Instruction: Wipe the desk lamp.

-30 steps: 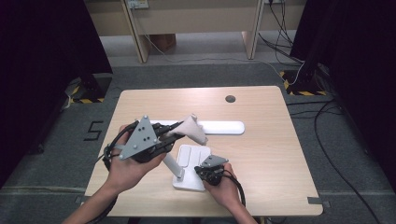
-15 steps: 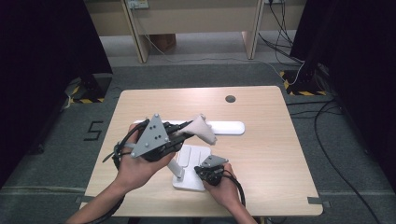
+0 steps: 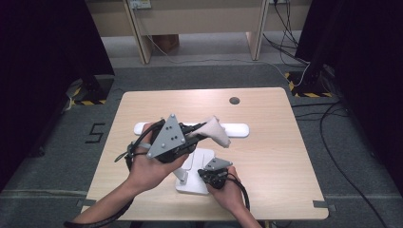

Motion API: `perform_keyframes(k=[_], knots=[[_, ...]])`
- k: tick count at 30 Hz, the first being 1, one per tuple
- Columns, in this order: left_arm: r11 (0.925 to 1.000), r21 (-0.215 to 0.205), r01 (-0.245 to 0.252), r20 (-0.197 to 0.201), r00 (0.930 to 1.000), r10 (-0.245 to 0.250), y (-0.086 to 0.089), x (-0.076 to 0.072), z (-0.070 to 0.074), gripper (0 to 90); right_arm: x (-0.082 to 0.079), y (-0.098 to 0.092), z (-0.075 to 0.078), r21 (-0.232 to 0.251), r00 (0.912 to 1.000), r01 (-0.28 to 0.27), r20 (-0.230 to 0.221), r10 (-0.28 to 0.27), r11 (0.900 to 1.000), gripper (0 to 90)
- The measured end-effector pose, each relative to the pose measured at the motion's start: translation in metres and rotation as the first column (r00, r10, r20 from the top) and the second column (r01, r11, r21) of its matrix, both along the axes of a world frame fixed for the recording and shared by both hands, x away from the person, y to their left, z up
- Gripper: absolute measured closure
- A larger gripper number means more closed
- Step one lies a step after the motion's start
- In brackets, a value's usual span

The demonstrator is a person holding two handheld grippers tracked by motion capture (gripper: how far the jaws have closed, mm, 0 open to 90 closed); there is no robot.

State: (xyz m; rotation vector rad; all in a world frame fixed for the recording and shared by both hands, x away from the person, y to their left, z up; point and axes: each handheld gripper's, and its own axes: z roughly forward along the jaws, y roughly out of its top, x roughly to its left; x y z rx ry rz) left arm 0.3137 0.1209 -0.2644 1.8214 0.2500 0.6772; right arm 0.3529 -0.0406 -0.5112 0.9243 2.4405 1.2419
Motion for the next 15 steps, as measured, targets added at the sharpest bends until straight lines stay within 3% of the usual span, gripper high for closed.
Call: perform_keyframes(k=[15], knots=[[0.9995,0.026,0.016,0.001,0.9999,-0.016,-0.017,0.001,0.003,80.8,0.0,0.0,0.0,-0.005,1.0,-0.003,0.005,0.003,1.0,90.0]])
